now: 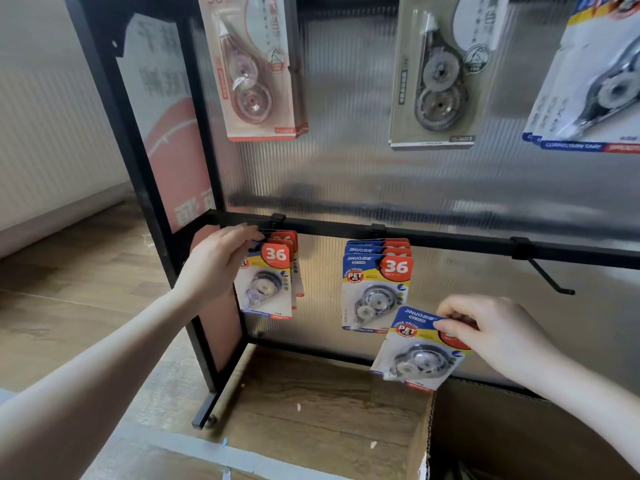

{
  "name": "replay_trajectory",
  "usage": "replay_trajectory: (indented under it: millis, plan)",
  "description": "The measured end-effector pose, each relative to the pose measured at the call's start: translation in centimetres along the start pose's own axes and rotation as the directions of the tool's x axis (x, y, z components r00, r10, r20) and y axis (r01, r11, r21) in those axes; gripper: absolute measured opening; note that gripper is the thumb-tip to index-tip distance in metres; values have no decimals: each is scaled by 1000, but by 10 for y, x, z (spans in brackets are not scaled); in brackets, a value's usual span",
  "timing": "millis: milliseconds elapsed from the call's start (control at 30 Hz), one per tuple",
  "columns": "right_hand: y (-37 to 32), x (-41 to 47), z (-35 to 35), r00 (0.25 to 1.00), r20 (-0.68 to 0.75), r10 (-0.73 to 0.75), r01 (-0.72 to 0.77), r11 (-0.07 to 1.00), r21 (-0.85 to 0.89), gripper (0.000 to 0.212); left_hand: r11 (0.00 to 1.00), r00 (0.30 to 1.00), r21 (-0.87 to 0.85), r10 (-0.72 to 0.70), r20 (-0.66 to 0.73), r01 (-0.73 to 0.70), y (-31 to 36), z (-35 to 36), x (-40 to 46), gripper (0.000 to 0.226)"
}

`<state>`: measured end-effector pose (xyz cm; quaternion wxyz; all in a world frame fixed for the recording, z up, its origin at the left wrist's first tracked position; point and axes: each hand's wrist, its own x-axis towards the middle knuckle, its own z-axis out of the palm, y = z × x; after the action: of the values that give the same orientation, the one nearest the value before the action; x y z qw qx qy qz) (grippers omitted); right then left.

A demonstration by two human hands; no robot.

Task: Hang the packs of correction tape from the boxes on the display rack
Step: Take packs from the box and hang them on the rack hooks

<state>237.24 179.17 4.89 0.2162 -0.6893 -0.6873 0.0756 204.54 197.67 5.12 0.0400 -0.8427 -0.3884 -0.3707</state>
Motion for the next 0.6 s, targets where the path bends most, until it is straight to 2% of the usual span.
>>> replay_trajectory:
  millis: [300, 600]
  plan:
    - [13, -21, -39, 988, -156, 10, -12, 1000, -11, 6, 996, 997, 27, -79, -14, 79, 37, -13, -14, 34]
    - [49, -41, -80, 966, -252, 66, -80, 996, -44, 8, 999, 998, 33, -39, 44, 37, 93, 2, -9, 37]
